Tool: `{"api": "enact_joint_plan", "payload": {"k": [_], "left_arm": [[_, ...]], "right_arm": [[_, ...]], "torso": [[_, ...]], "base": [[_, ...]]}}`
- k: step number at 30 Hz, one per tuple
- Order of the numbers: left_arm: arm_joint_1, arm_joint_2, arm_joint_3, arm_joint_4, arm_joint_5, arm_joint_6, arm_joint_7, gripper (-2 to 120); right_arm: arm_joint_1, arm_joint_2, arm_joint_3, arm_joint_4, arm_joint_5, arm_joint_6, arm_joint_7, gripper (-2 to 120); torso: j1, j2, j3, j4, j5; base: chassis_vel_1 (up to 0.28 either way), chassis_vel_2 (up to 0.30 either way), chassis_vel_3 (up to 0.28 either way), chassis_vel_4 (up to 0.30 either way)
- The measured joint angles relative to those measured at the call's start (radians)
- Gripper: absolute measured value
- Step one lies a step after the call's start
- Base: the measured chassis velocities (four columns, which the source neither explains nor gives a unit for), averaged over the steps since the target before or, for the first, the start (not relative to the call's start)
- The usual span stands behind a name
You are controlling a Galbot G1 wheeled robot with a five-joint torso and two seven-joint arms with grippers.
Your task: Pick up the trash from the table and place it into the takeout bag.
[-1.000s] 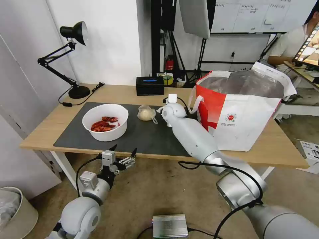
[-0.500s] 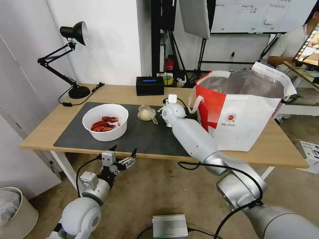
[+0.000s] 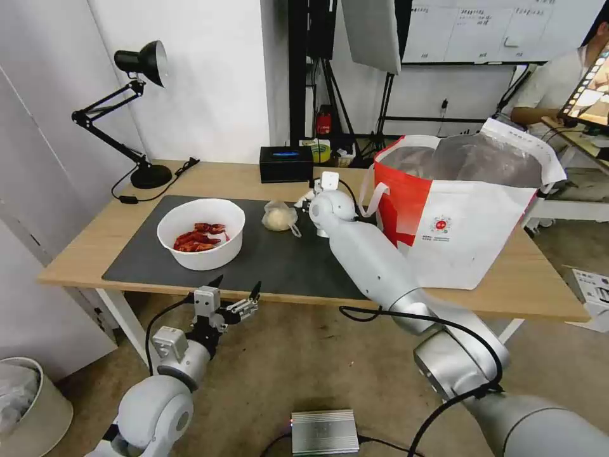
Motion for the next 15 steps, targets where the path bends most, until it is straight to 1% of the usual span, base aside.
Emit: {"api": "enact_joint_plan", "payload": {"k": [2,5,6,9,10,13,14,15], "left_arm": [[0.001,0.0,-0.002,-0.001,-0.001,0.0,0.0,100],[0.007,0.005,-0.014,-0.008,-0.012,-0.001,0.0,100],[0.007,0.005,-0.014,-0.008,-0.012,-0.001,0.0,100],[0.015,0.014,-0.027,-0.014,-0.022,-0.001,0.0,100],[0.015,0.014,-0.027,-0.014,-0.022,-0.001,0.0,100],[0.028,0.017,-0.04,-0.022,-0.026,-0.002,0.0,100],[0.028,0.017,-0.04,-0.022,-0.026,-0.002,0.0,100],[0.035,0.017,-0.047,-0.026,-0.027,-0.002,0.0,100]], "right_arm": [[-0.001,-0.004,-0.003,0.023,0.005,-0.001,0.002,0],[-0.004,-0.024,-0.012,0.096,0.014,-0.01,0.017,0],[-0.004,-0.024,-0.012,0.096,0.014,-0.01,0.017,0],[-0.004,-0.053,-0.016,0.177,0.032,-0.022,0.04,0],[-0.004,-0.053,-0.016,0.177,0.032,-0.022,0.04,0],[0.001,-0.091,-0.021,0.27,0.06,-0.034,0.065,0],[0.001,-0.091,-0.021,0.27,0.06,-0.034,0.065,0],[0.001,-0.105,-0.021,0.307,0.074,-0.04,0.078,0]], "torso": [[0.0,0.0,0.0,0.0,0.0],[0.0,0.0,0.0,0.0,0.0],[0.0,0.0,0.0,0.0,0.0],[0.0,0.0,0.0,0.0,0.0],[0.0,0.0,0.0,0.0,0.0],[0.0,0.0,0.0,0.0,0.0],[0.0,0.0,0.0,0.0,0.0],[0.0,0.0,0.0,-0.0001,0.0]], "base": [[0.0,0.0,0.0,0.0],[0.0,0.0,0.0,0.0],[0.0,0.0,0.0,0.0],[0.0,0.0,0.0,0.0],[0.0,0.0,0.0,0.0],[0.0,0.0,0.0,0.0],[0.0,0.0,0.0,0.0],[0.0,0.0,0.0,0.0]]}}
